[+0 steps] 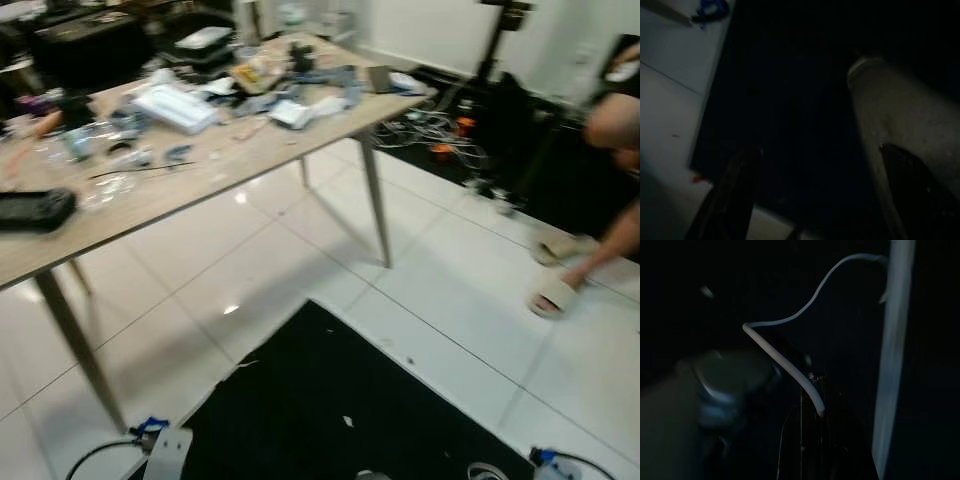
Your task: Picking trash to rubbish bin
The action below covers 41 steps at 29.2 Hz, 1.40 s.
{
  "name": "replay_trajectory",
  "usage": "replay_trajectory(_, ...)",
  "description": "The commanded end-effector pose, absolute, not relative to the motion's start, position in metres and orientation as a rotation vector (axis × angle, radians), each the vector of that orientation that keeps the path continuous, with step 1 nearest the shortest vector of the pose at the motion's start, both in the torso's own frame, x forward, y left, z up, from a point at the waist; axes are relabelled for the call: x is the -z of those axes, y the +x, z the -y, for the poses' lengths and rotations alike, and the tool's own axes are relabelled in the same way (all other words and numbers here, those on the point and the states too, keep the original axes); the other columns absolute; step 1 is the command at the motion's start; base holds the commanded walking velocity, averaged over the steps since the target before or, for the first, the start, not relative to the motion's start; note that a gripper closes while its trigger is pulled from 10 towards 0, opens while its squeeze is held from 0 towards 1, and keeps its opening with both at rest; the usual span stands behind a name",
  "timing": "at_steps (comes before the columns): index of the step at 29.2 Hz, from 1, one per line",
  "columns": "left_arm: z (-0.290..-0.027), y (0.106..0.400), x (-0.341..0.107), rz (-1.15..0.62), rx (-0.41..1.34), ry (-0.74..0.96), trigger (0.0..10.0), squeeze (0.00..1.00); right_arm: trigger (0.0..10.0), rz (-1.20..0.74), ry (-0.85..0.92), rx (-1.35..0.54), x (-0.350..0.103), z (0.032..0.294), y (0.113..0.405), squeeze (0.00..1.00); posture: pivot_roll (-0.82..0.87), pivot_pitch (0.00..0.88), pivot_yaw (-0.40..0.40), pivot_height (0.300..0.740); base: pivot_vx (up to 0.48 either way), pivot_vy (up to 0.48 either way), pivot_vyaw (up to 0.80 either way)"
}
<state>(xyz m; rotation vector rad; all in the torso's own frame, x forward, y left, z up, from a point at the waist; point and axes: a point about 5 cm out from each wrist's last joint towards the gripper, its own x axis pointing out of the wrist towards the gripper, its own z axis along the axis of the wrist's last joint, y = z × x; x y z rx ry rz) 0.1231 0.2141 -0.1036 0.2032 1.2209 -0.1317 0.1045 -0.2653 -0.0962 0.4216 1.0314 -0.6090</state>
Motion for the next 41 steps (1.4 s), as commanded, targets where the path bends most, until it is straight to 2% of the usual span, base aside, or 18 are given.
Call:
replay_trajectory(1,-0.216,0.116,0.106,-1.250,0.180,0.265,10.0,0.00,10.0,-1.075,0.372,0.567,0.100,0.257,0.102,0.00,-0.02,0.079,0.107,0.740,0.000,0.000,-0.79)
replay_trajectory(5,-0.212,0.116,0.106,-1.246,0.200,0.270,10.0,0.00,10.0,-1.107,0.337,0.548,0.102,0.253,0.100,0.00,-0.02,0.079,0.107,0.740,0.000,0.000,-0.79)
replay_trajectory(7,-0.209,0.121,0.105,-1.231,0.277,0.352,10.0,0.00,10.0,-1.147,0.230,0.459,0.102,0.250,0.101,0.00,-0.01,0.074,0.102,0.740,0.000,0.000,-0.79)
replay_trajectory(10,-0.206,0.125,0.104,-1.218,0.334,0.412,10.0,0.00,10.0,-1.167,0.160,0.400,0.102,0.248,0.104,0.00,-0.01,0.074,0.102,0.740,0.000,0.000,-0.79)
replay_trajectory(15,-0.201,0.128,0.104,-1.211,0.378,0.445,10.0,0.00,10.0,-1.187,0.050,0.315,0.100,0.252,0.108,0.00,-0.01,0.070,0.106,0.740,0.000,0.000,-0.79)
replay_trajectory(25,-0.195,0.121,0.107,-1.230,0.444,0.501,10.0,0.00,10.0,-1.250,0.012,0.316,0.102,0.268,0.073,0.00,-0.01,0.070,0.106,0.740,0.000,0.000,-0.79)
replay_trajectory(31,-0.196,0.118,0.108,-1.240,0.448,0.511,10.0,0.00,10.0,-1.261,-0.001,0.300,0.104,0.266,0.071,0.00,-0.01,0.070,0.106,0.740,0.000,0.000,-0.79)
replay_trajectory(41,-0.199,0.116,0.108,-1.245,0.437,0.521,10.0,0.00,10.0,-1.254,0.001,0.264,0.109,0.241,0.081,0.00,-0.01,0.073,0.111,0.740,0.000,0.000,-0.79)
